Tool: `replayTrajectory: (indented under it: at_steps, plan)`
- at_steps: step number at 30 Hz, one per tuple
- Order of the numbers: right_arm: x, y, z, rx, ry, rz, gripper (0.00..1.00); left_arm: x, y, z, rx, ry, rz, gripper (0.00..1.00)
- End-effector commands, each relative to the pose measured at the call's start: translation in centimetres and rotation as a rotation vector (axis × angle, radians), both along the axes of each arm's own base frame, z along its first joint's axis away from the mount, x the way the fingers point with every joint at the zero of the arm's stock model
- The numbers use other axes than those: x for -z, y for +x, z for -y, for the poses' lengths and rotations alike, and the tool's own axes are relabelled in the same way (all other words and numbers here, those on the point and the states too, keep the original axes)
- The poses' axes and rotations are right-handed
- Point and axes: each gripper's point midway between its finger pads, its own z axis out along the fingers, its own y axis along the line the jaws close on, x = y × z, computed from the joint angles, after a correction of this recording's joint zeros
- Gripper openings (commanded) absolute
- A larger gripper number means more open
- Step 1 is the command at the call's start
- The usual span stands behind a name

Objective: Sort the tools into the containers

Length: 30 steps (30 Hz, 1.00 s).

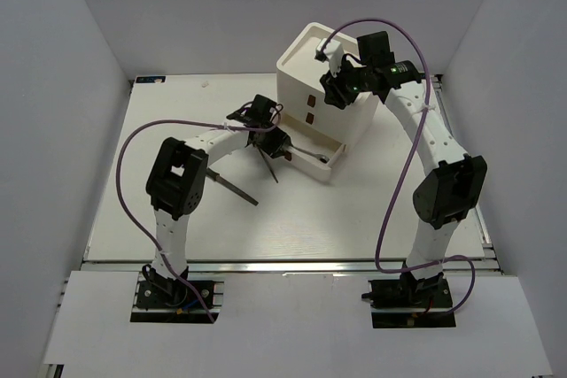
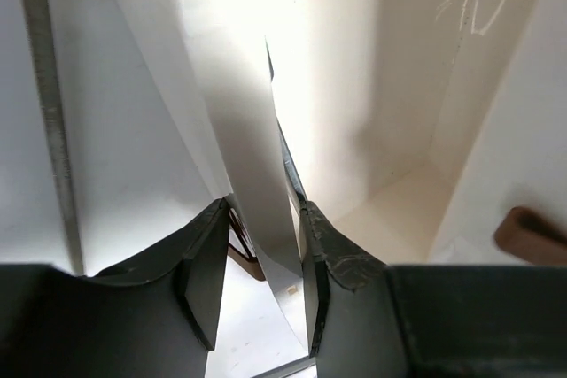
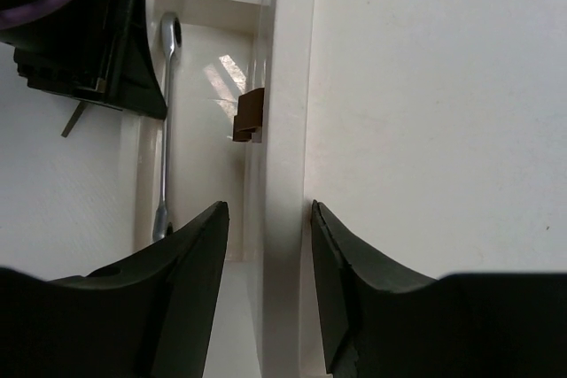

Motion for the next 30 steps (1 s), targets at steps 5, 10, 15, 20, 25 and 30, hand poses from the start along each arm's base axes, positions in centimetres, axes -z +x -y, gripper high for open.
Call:
replayTrajectory:
  at_steps: [5,10,15,20,25,30]
  plan:
    - [4.3,-1.4,1.0,0.043,-0.060,-0.164,0.50,-3.4,-0.4,0.6,0.090,-0.087,0.106,0.60]
    - [4.0,-1.6,1.2,0.038,-0.059,-0.158,0.52,-7.9,1.1,2.9,0.214,-0.179,0.277,0.66]
    - [4.1,-1.8,1.1,0.033,-0.056,-0.163,0.52,-11.0,1.3,2.9,0.292,-0.156,0.377,0.61]
    - [4.3,-2.0,1.0,0.028,-0.054,-0.170,0.52,-11.8,0.1,2.7,0.309,-0.180,0.398,0.45]
    - [4.4,-2.0,1.0,0.025,-0.054,-0.174,0.52,-14.3,-0.9,3.0,0.309,-0.258,0.435,0.47]
    - [4.6,-2.1,0.7,0.023,-0.044,-0.187,0.52,-15.3,-0.5,4.4,0.259,-0.355,0.386,0.49]
